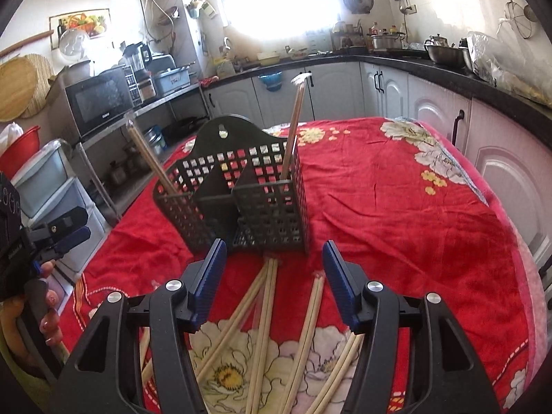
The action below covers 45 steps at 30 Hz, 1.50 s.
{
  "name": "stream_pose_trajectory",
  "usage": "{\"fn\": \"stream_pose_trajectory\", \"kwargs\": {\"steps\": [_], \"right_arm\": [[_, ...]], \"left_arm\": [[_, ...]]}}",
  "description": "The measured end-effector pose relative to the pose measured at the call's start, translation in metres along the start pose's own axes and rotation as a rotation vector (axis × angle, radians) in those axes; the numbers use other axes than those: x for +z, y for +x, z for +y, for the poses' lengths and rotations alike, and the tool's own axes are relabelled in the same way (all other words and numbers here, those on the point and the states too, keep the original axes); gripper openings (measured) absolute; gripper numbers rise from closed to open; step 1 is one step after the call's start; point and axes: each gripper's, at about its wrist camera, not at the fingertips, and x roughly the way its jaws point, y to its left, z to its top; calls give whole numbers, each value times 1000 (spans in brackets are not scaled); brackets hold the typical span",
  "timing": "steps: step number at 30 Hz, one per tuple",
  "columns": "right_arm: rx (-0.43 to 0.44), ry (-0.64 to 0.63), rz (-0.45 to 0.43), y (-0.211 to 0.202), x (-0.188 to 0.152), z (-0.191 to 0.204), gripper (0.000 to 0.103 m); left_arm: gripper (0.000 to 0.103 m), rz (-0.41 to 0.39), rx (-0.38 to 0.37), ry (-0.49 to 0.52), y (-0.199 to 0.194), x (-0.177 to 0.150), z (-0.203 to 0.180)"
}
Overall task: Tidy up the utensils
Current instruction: 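Lower the left tool onto sleeved chopsticks and close while the right tool grasps another pair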
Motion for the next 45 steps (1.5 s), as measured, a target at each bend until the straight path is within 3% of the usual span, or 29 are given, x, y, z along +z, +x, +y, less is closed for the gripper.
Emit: {"fn": "stream_pose_trajectory", "kwargs": {"steps": [24, 39, 45], "right_arm": [[15, -41, 132, 14, -36, 9, 56], [49, -28, 260, 63, -34, 9, 41], [51, -24, 286, 81, -28, 9, 37]], "left_arm": [[92, 178, -50, -43, 11, -49, 18], [46, 393, -185, -143, 49, -77, 21], [39, 436, -205, -189, 68, -73, 27]]}}
